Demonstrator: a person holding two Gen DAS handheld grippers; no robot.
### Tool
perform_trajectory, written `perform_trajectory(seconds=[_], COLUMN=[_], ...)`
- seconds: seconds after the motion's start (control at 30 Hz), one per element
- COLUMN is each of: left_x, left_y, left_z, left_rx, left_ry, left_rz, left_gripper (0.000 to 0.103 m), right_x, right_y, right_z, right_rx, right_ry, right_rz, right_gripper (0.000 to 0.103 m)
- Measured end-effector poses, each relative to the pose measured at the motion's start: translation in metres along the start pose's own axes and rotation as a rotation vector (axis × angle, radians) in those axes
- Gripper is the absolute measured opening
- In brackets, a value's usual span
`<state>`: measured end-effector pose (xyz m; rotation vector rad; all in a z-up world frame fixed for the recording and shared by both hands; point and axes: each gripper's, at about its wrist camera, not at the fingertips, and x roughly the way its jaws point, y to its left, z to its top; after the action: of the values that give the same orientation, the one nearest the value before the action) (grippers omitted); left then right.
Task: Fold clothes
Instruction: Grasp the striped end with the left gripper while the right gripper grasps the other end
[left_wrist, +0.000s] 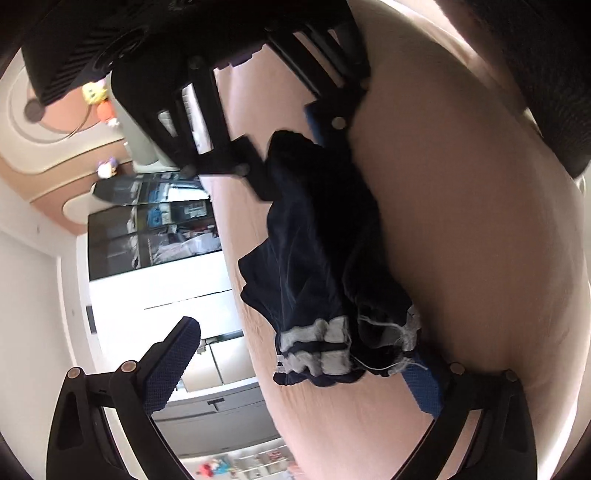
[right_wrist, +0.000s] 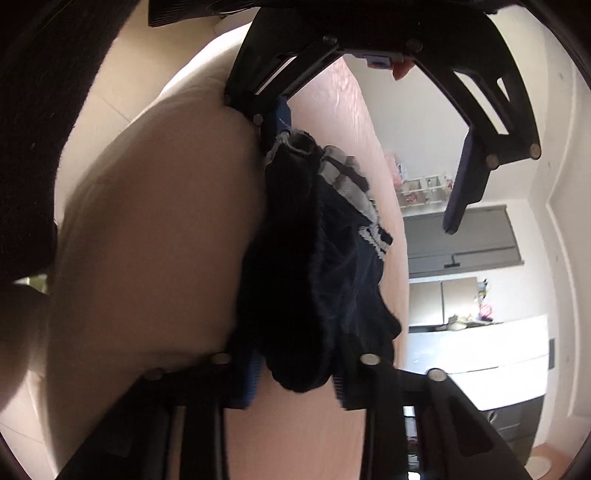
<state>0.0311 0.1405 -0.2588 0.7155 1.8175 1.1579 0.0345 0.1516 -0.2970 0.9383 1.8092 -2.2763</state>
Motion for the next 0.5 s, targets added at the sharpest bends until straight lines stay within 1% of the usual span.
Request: perform_trajectory(seconds=[0.03, 0.1, 0.13, 0.27, 0.33, 0.4, 0.47, 0.5], left_x=[0.000, -0.001, -0.002, -0.007, -0.013, -0.020, -0.024, -0.026], left_y=[0.000, -0.001, -0.001, -0.004, -0.007, -0.010, -0.014, -0.016], left_z=[0.001, 0.001, 0.002, 0.012, 0.016, 0.015, 0.011, 0.011], left_rx=[0.005, 0.008, 0.014, 0.046, 0.055, 0.078, 0.099, 0.094], left_ry=[0.002, 0.002, 0.001, 0.002, 0.002, -0.001, -0.006, -0.006], left_rz=[-0.006, -0.026, -0.039, -0.104, -0.139, -0.167, -0.187, -0.186], left_gripper=[0.102, 0.100, 0.099, 0.089, 0.078, 0.053, 0.041, 0.038], right_x=[0.001, 0.002, 0.003, 0.005, 0.005, 0.006, 0.006, 0.006], right_y=[0.000, 0.000, 0.000, -0.002, -0.003, -0.004, -0.004, -0.004], right_z=[-0.001, -0.003, -0.003, -0.003, -0.003, -0.004, -0.003, -0.003], right_rx=[0.028, 0.071, 0.088, 0.088, 0.098, 0.108, 0.099, 0.094], right_ry=[0.002, 0.006, 0.007, 0.003, -0.005, -0.012, -0.022, -0.027], right_rz=[0.009, 0.019, 0.020, 0.027, 0.022, 0.017, 0.014, 0.012], right_gripper=[0.017, 0.012, 0.011, 0.010, 0.010, 0.010, 0.010, 0.010])
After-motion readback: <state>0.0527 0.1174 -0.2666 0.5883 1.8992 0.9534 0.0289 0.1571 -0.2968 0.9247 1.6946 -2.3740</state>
